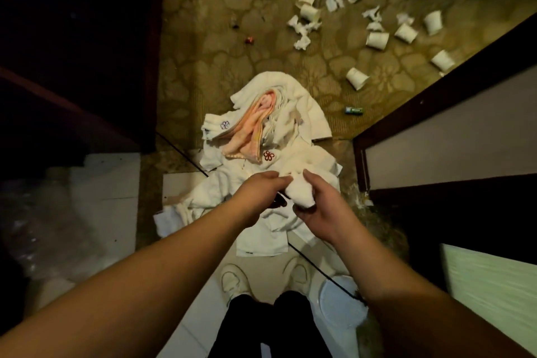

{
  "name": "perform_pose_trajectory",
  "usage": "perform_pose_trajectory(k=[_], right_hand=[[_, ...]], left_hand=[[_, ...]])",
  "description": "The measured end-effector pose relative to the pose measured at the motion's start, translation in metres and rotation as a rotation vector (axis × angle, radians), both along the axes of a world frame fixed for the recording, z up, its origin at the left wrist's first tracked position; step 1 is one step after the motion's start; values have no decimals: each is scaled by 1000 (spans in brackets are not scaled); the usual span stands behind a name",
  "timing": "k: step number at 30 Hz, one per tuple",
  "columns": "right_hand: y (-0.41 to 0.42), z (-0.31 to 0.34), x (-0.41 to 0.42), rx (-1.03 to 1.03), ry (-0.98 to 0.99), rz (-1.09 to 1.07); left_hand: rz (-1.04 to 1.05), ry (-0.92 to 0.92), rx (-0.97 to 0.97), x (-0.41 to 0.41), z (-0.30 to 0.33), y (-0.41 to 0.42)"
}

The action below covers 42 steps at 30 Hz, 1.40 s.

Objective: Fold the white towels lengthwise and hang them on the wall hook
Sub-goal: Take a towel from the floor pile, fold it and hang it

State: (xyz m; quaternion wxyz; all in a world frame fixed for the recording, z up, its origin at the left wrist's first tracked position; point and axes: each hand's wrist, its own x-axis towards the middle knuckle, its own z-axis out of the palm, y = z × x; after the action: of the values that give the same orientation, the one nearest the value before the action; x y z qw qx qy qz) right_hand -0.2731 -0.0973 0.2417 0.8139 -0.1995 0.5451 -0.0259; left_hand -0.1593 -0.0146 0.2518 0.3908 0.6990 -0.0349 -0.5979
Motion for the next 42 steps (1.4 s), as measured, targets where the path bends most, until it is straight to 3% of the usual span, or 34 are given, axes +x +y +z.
perform_pose_trajectory(k=[5,9,12,19,25,27,30,36,42], right_hand=[[-3,112,9,-275,-49,94],[2,206,6,-528,-10,158],[10,269,-1,-570,-137,184],[28,394,-10,-637,-439,510],[68,478,-9,-1118,-544,891],[90,502,-8,-1265,-575,928],[125,533,-10,-1456,-567,923],[204,588,-35,-1591,-574,876],[288,627,-79,-1601,-490,1119]], left_hand=[[29,-204,-47,-3,113,5],[71,-473,-70,-2,196,17],[131,-573,-121,-1,249,33],[353,-505,-178,-6,356,93],[505,-362,-136,-17,423,148],[508,-312,-160,-23,444,169],[427,-382,-243,-37,470,207],[374,-544,-487,-88,530,291],[174,-862,-554,-147,572,372]])
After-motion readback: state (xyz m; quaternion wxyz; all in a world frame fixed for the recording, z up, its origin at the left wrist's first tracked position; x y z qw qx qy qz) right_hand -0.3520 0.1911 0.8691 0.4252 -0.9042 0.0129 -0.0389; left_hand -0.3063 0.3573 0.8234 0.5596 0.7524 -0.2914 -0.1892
